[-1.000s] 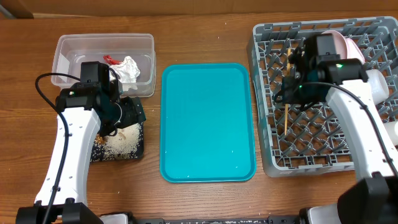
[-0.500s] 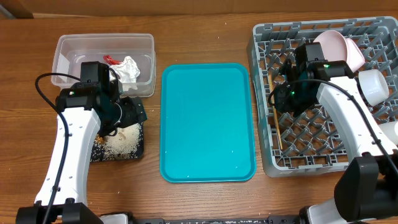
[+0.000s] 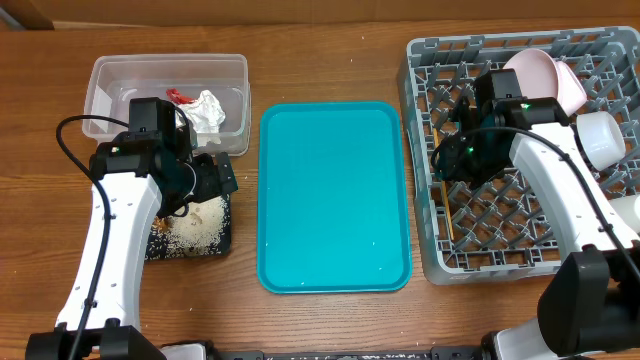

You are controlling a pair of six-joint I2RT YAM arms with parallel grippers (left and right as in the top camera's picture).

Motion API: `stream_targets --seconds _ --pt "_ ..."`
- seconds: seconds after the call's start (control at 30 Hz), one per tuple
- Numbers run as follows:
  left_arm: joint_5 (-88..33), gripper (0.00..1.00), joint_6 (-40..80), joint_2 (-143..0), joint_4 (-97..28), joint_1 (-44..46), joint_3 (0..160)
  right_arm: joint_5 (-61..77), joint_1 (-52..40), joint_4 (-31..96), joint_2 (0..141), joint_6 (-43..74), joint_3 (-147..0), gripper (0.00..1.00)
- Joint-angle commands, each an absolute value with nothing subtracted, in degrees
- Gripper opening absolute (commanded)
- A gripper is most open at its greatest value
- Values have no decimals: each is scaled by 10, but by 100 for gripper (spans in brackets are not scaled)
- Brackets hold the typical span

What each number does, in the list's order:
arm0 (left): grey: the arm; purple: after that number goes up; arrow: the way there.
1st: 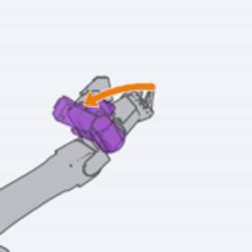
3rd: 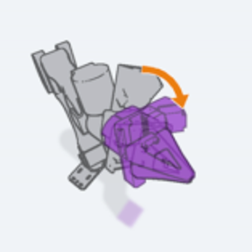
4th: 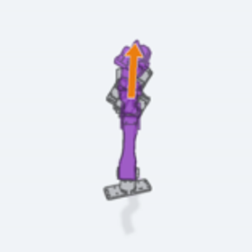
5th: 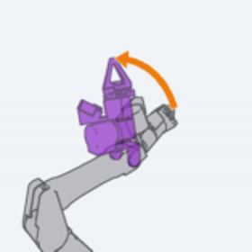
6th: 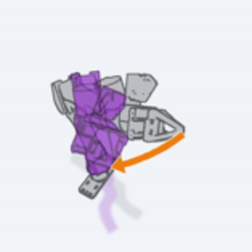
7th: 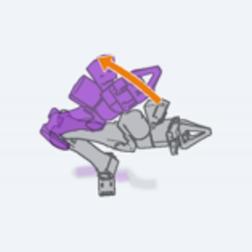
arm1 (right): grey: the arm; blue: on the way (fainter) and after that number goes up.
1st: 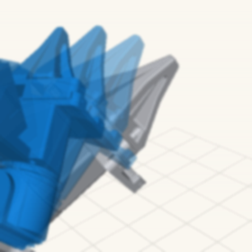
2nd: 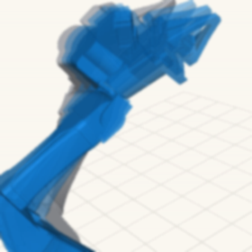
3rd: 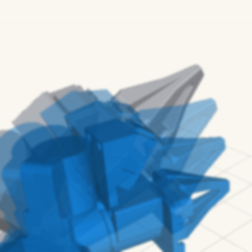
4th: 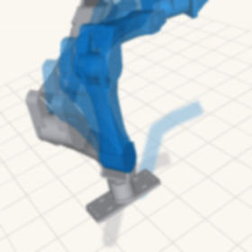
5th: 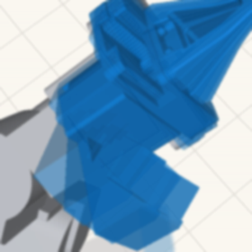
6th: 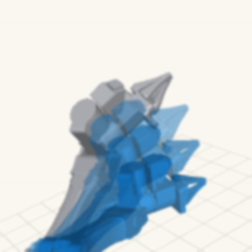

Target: Sort waste into correct bins and load items into the dishwasher

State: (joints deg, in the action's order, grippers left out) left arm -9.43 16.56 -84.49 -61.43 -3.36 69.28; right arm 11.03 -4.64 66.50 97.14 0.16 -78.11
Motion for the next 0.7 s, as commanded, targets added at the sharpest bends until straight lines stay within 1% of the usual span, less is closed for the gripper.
stream_targets --seconds 0.0,0.03,0.07,0.37,0.53,0.67 --pt "-95 100 163 -848 -612 -30 698 157 -27 663 941 15 -785 56" --pt "-95 100 163 -848 -612 -30 698 162 -22 663 931 15 -785 77" --pt "-95 100 163 -848 -612 -30 698 162 -18 663 920 15 -785 100" --pt "-95 100 163 -848 -612 -30 698 141 -3 653 770 15 -757 100" --pt "-95 100 163 -848 -612 -30 698 132 -3 606 644 17 -671 100" --pt "-95 100 163 -848 -612 -30 698 132 -3 607 551 63 -612 100"
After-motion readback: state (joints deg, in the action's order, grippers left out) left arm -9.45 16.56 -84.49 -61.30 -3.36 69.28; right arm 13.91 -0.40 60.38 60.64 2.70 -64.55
